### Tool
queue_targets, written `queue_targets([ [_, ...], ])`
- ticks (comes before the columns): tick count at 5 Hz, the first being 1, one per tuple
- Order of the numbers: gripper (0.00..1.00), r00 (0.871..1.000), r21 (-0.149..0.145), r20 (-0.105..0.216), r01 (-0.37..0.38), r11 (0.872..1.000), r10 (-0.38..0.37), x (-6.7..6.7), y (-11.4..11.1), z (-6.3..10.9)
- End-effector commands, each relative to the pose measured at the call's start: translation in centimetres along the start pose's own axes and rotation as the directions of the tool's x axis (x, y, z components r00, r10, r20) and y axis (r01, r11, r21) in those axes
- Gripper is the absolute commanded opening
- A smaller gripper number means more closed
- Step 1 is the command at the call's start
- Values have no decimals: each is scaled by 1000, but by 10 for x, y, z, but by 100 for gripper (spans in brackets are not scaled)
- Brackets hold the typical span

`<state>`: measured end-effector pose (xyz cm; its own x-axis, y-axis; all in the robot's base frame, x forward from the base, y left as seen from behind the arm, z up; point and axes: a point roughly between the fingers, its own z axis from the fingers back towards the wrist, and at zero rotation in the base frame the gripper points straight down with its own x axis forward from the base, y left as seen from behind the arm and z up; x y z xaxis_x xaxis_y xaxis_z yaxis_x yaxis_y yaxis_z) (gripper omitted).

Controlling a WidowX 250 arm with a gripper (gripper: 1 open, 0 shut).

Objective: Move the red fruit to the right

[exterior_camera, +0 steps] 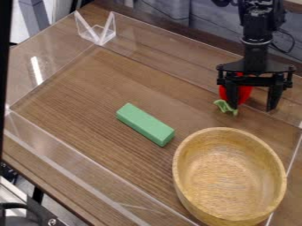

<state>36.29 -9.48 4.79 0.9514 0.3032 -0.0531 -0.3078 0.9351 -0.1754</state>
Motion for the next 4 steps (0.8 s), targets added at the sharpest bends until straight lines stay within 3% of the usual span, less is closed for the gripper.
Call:
queue_targets([
  [1, 100, 996, -45, 82, -39, 998, 42, 9, -10, 16],
  [3, 100, 995, -52, 88, 48, 997, -44, 11, -3, 31],
  [4, 100, 994, -61, 105, 25, 998, -18, 14, -4, 34],
])
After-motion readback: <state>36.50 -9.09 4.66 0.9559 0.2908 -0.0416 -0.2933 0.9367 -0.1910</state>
